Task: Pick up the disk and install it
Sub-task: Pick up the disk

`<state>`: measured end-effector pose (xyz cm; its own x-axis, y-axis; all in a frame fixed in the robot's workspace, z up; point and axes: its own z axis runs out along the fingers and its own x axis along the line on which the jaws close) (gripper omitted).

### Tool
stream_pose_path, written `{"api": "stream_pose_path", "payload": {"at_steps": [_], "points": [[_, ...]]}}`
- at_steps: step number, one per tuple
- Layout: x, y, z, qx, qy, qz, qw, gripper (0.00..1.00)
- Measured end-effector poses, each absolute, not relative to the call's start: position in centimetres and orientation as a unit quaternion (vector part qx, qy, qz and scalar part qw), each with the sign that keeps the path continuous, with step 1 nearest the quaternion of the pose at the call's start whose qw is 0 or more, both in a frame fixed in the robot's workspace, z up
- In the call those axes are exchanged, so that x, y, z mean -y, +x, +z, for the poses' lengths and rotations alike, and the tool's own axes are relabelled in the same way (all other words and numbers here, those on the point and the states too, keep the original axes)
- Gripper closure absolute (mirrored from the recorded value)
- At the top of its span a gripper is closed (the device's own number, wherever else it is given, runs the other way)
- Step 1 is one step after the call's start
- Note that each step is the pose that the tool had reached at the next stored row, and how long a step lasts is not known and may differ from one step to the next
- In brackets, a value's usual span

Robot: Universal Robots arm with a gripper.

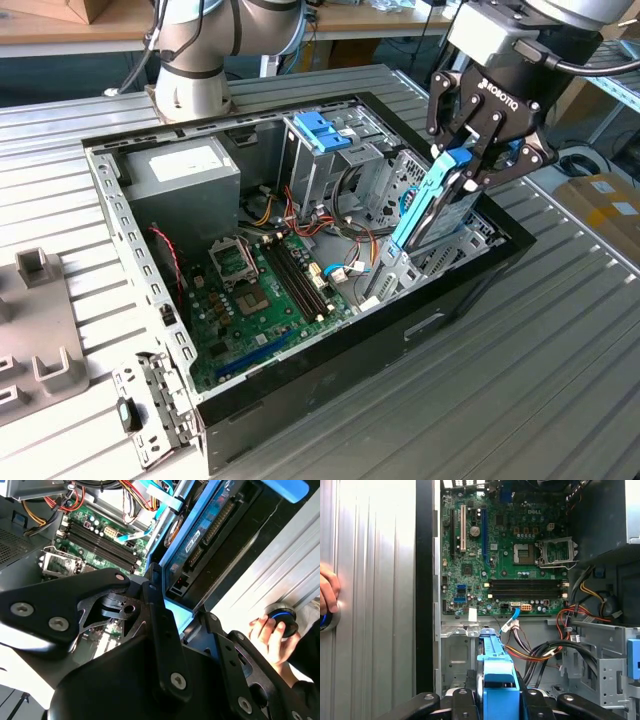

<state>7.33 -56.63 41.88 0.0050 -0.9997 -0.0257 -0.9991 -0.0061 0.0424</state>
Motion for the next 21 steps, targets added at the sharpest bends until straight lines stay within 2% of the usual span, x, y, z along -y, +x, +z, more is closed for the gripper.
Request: {"api": "stream_pose_path", "payload": {"at_steps": [21], "points": [[56.63, 7.33, 40.92, 0.705, 0.709, -0.024, 0.006, 0.63]]}}
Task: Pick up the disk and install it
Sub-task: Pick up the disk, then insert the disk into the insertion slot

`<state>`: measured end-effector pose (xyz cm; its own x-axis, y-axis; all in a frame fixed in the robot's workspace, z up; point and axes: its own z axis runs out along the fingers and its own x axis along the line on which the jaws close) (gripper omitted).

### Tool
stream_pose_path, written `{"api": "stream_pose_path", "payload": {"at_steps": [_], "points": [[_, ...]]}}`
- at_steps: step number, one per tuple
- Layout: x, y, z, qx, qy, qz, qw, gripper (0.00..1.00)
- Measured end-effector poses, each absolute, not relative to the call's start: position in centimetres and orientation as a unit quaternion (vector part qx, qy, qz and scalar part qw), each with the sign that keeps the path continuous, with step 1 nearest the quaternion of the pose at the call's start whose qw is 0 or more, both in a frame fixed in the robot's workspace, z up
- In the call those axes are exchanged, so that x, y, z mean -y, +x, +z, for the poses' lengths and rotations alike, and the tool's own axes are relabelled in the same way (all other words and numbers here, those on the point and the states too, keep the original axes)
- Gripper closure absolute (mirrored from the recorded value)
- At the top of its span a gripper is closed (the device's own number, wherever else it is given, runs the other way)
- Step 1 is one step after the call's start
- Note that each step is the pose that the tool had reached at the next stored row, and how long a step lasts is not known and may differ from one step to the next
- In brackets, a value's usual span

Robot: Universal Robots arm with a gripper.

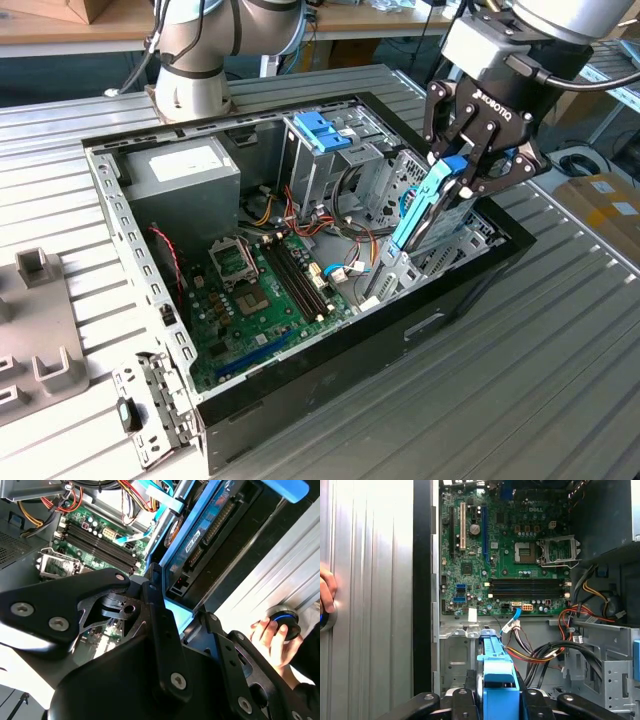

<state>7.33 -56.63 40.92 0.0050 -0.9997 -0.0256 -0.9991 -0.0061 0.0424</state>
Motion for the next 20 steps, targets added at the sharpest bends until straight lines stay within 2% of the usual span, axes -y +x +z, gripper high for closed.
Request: {"api": "stream_pose_path", "payload": {"at_steps": [20], "points": [[56.6, 7.3, 39.6, 0.705, 0.709, -0.024, 0.006, 0.63]]}}
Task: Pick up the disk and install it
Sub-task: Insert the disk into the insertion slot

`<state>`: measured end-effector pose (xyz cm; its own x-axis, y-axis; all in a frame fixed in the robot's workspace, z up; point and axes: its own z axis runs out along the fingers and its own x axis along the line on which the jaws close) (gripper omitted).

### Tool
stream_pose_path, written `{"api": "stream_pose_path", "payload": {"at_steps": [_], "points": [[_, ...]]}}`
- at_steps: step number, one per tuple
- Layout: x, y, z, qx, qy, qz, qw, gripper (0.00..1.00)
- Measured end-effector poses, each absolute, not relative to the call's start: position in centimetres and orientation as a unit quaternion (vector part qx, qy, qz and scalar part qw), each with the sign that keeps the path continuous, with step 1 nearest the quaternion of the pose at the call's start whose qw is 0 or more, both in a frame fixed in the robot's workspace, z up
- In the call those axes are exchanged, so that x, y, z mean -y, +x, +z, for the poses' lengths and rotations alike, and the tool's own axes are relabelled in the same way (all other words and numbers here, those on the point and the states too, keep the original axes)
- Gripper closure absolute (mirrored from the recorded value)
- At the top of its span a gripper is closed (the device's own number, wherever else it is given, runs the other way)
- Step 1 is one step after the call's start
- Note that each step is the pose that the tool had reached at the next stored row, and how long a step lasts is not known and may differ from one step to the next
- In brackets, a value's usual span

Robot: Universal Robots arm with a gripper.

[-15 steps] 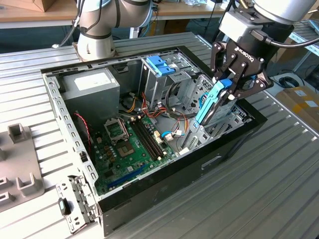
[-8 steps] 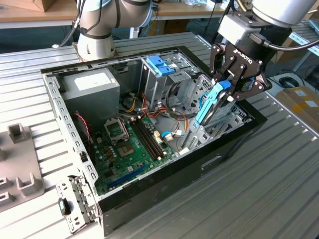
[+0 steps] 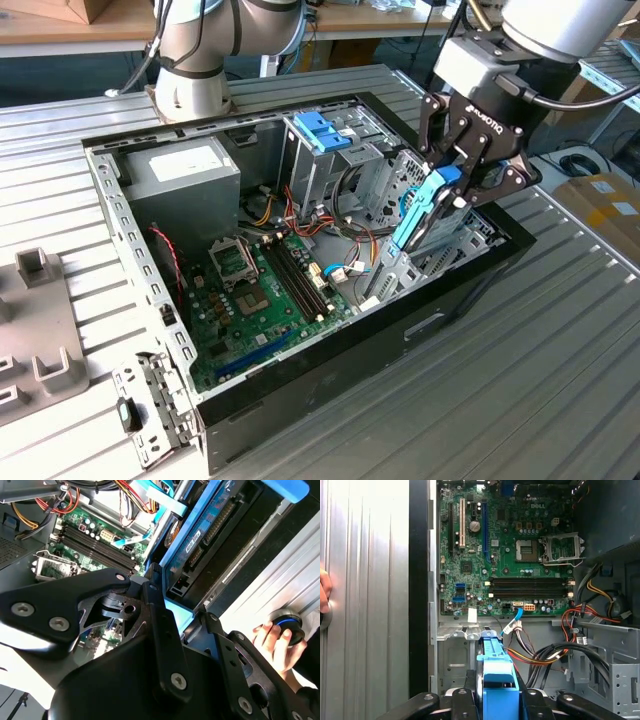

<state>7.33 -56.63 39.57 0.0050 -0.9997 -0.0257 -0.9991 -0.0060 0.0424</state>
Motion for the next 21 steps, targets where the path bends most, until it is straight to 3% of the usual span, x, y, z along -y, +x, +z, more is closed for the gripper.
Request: {"api": "stream_pose_path", "payload": {"at_steps": [21], "points": [[56.6, 7.3, 38.2, 0.705, 0.709, -0.024, 0.006, 0.63]]}}
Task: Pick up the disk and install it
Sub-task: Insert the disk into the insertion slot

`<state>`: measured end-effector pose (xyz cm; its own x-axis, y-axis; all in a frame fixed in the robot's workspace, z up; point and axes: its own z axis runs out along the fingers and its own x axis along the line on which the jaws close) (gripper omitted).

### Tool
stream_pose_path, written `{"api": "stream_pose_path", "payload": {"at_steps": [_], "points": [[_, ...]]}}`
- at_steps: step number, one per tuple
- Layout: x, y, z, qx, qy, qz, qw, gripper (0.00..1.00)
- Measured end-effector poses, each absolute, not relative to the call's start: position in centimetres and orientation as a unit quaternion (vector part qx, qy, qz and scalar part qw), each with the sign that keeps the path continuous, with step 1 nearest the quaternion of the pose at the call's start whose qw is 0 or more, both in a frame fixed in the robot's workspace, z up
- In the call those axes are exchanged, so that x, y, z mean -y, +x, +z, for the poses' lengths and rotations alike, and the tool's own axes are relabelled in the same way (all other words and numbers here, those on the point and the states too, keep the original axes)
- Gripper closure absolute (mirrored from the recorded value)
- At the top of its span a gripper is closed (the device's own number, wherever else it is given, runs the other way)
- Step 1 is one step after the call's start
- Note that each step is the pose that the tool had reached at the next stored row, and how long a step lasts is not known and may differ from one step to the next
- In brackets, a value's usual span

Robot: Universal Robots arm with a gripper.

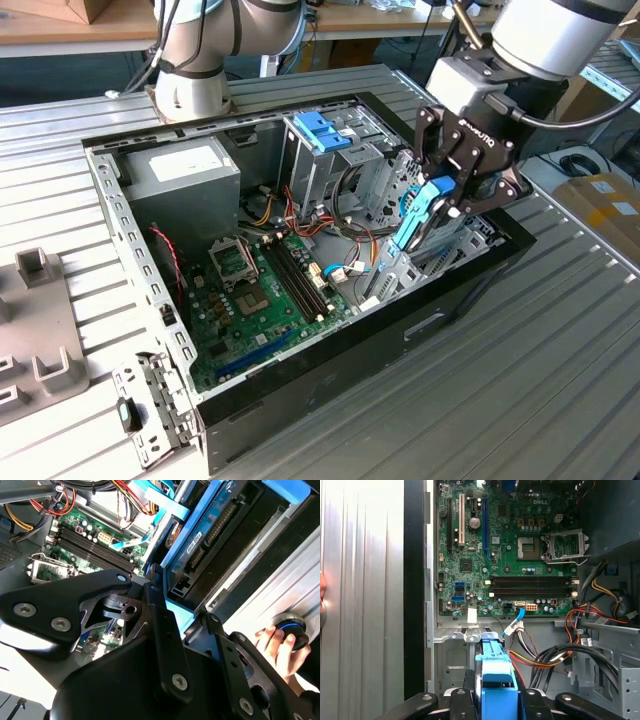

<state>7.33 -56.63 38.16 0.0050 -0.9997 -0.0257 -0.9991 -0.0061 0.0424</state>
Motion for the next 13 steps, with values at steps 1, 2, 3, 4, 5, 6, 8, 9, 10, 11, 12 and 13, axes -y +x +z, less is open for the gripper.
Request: {"api": "stream_pose_path", "payload": {"at_steps": [1, 2, 3, 4, 5, 6, 8, 9, 10, 11, 12, 13], "points": [[56.63, 7.34, 38.10, 0.705, 0.709, -0.024, 0.006, 0.63], [56.63, 7.33, 38.04, 0.705, 0.709, -0.024, 0.006, 0.63], [56.63, 7.33, 37.94, 0.705, 0.709, -0.024, 0.006, 0.63], [56.63, 7.34, 37.87, 0.705, 0.709, -0.024, 0.006, 0.63], [56.63, 7.33, 37.81, 0.705, 0.709, -0.024, 0.006, 0.63], [56.63, 7.33, 37.74, 0.705, 0.709, -0.024, 0.006, 0.63], [56.63, 7.34, 37.58, 0.705, 0.709, -0.024, 0.006, 0.63], [56.63, 7.33, 37.52, 0.705, 0.709, -0.024, 0.006, 0.63], [56.63, 7.33, 37.44, 0.705, 0.709, -0.024, 0.006, 0.63], [56.63, 7.34, 37.37, 0.705, 0.709, -0.024, 0.006, 0.63], [56.63, 7.33, 37.28, 0.705, 0.709, -0.024, 0.006, 0.63], [56.63, 7.33, 37.19, 0.705, 0.709, -0.024, 0.006, 0.63]]}}
